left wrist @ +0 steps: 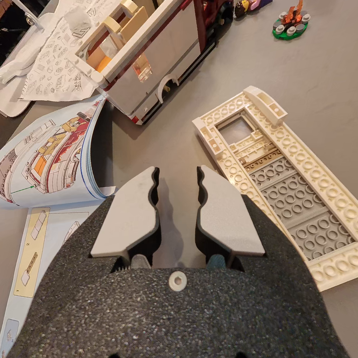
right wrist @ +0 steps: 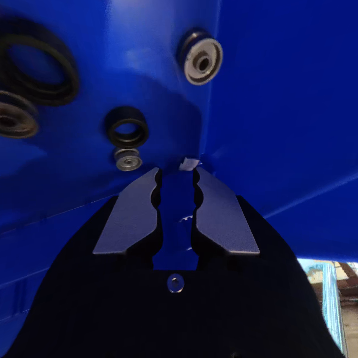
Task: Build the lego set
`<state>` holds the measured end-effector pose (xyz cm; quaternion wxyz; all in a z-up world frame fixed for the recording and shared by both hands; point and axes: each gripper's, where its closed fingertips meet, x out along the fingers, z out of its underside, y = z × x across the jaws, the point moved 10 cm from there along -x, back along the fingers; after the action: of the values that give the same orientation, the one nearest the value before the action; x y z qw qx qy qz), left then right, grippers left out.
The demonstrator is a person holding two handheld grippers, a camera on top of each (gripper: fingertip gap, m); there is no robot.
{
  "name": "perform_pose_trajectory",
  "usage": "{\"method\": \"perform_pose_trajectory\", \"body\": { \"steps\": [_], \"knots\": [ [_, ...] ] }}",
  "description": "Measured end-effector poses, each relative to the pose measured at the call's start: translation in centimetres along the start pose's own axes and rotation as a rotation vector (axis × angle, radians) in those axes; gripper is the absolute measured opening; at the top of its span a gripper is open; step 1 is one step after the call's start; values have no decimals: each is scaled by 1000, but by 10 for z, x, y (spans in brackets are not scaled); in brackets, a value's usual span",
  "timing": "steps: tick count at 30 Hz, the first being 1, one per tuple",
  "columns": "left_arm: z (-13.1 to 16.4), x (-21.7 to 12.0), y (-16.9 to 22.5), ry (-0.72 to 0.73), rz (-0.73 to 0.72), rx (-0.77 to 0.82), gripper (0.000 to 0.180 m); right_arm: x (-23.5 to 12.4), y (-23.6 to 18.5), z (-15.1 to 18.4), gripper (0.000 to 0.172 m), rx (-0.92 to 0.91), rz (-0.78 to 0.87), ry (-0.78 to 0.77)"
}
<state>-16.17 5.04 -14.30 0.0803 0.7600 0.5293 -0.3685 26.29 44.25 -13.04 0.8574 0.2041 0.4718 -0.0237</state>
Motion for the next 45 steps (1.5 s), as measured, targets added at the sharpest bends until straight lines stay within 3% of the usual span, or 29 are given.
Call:
{"method": "perform_pose_trajectory", "body": {
  "steps": [7, 11, 16, 22, 28, 33, 35, 37, 42, 45],
  "knots": [
    [0, -1, 2, 5, 9, 23, 37, 4, 10, -2, 20, -36, -106, -2],
    [0, -1, 3, 5, 9, 28, 37, 4, 12, 0, 25, -58, -151, 23],
    [0, -1, 2, 6, 11, 24, 37, -14, -5, 5, 27, -126, -286, 150],
    [0, 0, 2, 7, 13, 24, 36, -37, 2, 21, 28, -122, -212, 227],
    [0, 0, 3, 7, 10, 28, 36, -19, 4, 12, 35, -102, -198, 146],
    [0, 0, 2, 9, 14, 24, 36, -8, 8, 4, 41, -11, -283, 143],
    [0, 0, 2, 8, 14, 25, 36, -3, 10, 2, 37, 5, -297, 127],
    [0, 0, 3, 9, 13, 28, 36, 1, 9, 0, 22, 7, -330, 97],
    [0, -1, 3, 7, 11, 32, 36, -5, 2, 7, 22, 9, -302, 107],
    [1, -1, 3, 4, 9, 33, 36, -26, -11, 20, 22, -3, -250, 169]
  ]
}}
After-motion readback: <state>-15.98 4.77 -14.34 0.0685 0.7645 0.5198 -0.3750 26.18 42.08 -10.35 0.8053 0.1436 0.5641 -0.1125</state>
